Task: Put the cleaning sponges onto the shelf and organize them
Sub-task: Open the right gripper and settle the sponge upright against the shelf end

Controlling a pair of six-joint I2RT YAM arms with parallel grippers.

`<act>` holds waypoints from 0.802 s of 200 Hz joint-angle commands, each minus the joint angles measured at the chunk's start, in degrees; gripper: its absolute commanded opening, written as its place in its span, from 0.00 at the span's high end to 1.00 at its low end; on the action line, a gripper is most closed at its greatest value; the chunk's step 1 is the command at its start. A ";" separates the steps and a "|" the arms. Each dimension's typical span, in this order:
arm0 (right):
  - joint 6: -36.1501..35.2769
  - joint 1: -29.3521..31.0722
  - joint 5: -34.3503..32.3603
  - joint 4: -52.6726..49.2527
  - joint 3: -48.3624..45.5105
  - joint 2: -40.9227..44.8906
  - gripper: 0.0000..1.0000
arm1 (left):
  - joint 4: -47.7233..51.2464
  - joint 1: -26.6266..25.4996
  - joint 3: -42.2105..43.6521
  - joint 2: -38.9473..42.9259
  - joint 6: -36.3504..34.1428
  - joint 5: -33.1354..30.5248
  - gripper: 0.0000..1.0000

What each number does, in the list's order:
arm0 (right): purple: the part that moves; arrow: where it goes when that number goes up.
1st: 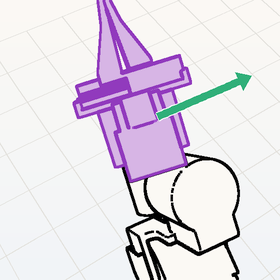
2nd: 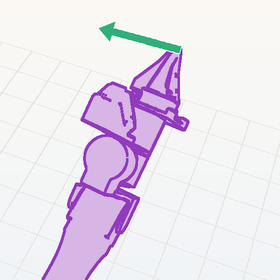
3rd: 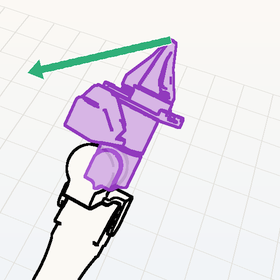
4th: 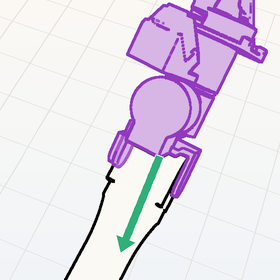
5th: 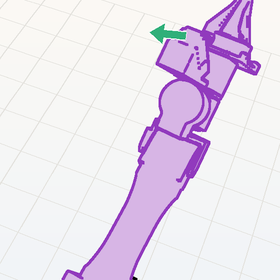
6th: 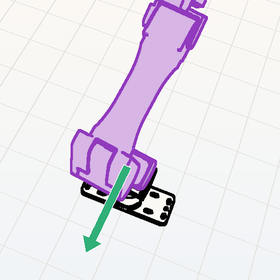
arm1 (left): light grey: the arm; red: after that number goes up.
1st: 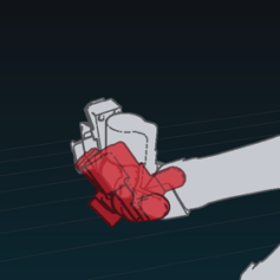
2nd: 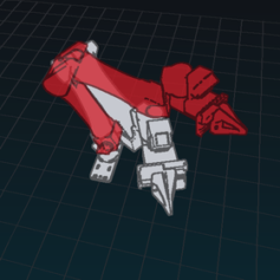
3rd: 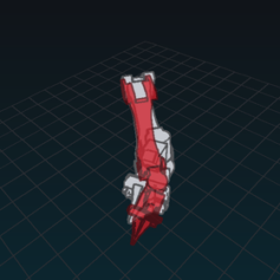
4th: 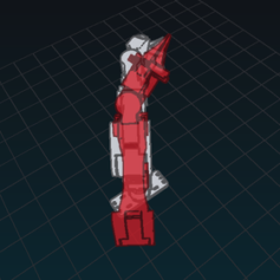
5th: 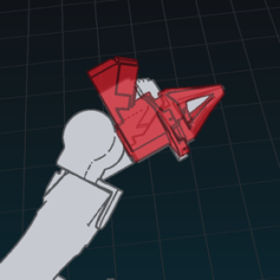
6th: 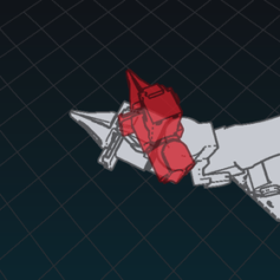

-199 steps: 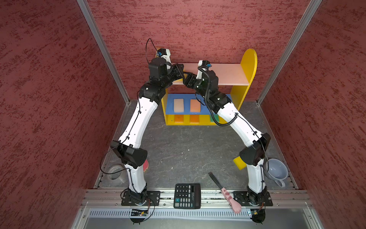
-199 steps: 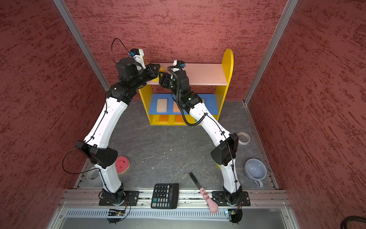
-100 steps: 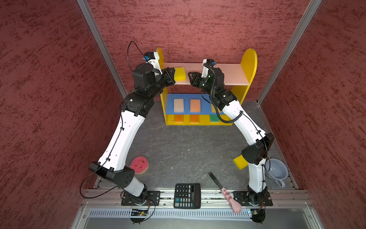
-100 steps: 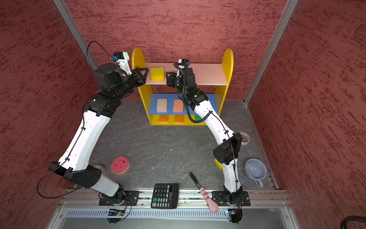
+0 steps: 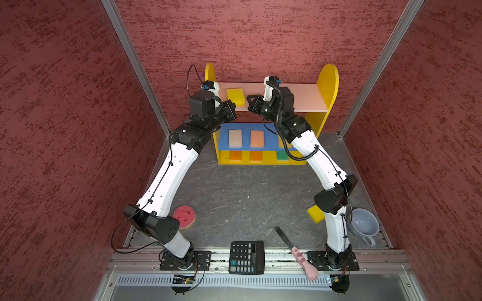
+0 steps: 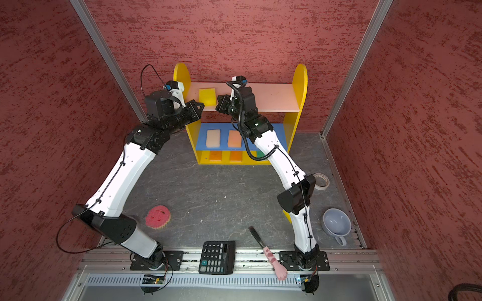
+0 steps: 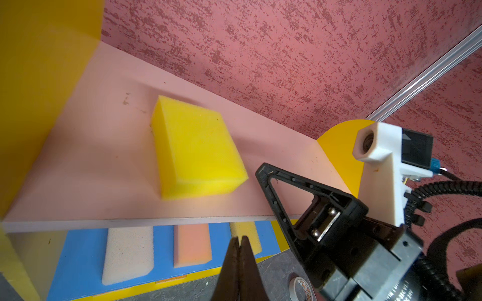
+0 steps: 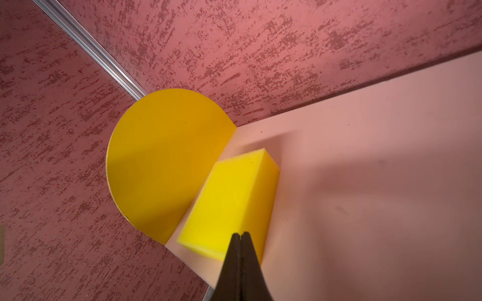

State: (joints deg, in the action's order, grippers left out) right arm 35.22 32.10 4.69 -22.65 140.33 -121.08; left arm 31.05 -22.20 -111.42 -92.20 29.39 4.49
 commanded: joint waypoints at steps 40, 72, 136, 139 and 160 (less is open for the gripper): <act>2.28 -0.10 0.75 -2.48 4.25 -3.60 1.00 | -0.41 -0.15 -0.51 -1.82 0.86 0.48 1.00; 3.35 -0.10 2.33 -2.09 4.24 -4.43 1.00 | -1.56 0.39 -0.29 -1.44 0.68 -0.80 1.00; 3.54 -0.04 2.87 -2.04 4.24 -4.54 1.00 | -1.62 1.28 -0.42 -1.59 0.66 -1.54 1.00; 3.58 0.02 2.87 -2.09 4.25 -4.54 1.00 | -1.62 1.28 -0.39 -1.58 0.67 -1.51 1.00; 3.34 0.03 2.69 -2.47 4.23 -4.37 1.00 | -1.79 1.37 -0.30 -1.49 0.63 -1.32 1.00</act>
State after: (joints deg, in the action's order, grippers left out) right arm 38.13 32.10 6.70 -23.81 143.09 -124.05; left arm 30.39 -21.15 -111.42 -93.41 30.15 3.53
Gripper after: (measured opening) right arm 0.041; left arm 0.054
